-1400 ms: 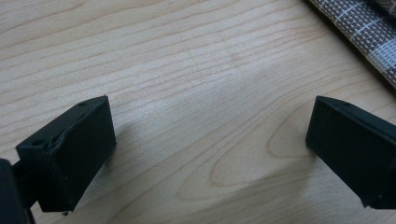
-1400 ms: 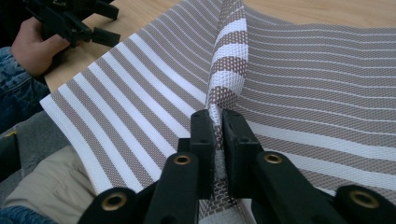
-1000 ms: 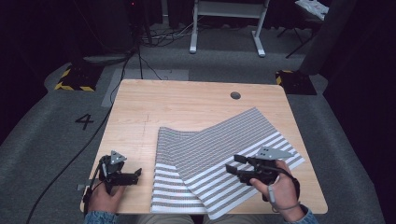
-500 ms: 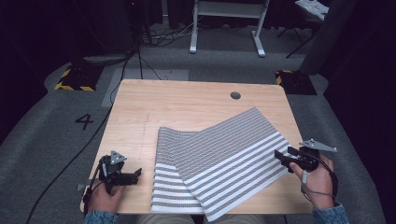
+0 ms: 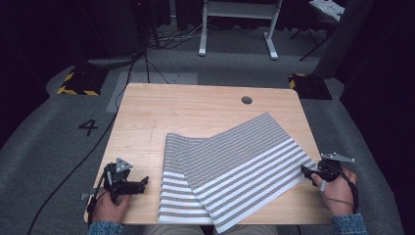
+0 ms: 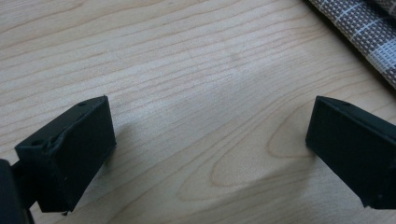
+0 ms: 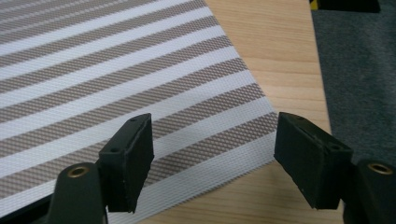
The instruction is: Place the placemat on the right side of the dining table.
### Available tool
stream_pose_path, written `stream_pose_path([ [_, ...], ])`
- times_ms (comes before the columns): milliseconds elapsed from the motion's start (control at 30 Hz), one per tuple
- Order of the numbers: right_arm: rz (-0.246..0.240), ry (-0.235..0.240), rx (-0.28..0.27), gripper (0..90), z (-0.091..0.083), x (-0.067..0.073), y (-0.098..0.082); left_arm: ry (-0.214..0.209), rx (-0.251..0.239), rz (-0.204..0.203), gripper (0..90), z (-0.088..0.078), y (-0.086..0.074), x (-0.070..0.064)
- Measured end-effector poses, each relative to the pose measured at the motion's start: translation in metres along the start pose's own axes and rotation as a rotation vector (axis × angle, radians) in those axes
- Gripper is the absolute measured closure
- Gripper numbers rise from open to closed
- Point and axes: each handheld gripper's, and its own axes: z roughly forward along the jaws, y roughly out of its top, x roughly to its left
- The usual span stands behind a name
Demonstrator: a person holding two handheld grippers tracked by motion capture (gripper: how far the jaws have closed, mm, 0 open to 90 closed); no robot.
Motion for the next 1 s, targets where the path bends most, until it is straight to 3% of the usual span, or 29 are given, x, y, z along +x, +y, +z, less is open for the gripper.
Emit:
stream_pose_path([
  [200,0.018,-0.01,0.034,23.1,0.007,-0.006,0.0,0.001,0.001,0.0,1.4,0.0,0.0,0.0],
  [500,0.022,0.006,0.01,25.3,0.008,-0.001,-0.002,0.0,0.0,0.0,1.4,0.0,0.0,0.0],
  [600,-0.02,0.047,0.019,48.5,0.006,0.003,0.001,0.0,0.0,-0.001,1.4,0.0,0.0,0.0],
  [700,-0.053,0.11,0.034,77.7,0.003,0.011,0.004,0.002,0.001,0.0,1.4,0.0,0.0,0.0],
  [767,-0.105,0.117,0.019,82.9,-0.002,0.017,0.006,0.0,0.004,0.001,1.4,0.0,0.0,0.0],
  [867,-0.151,0.128,-0.048,86.0,-0.017,0.024,0.015,-0.001,0.0,0.0,1.4,0.0,0.0,0.0],
  [1000,-0.184,0.128,-0.113,86.5,-0.034,0.028,0.032,0.0,0.0,-0.001,1.4,0.0,0.0,0.0],
])
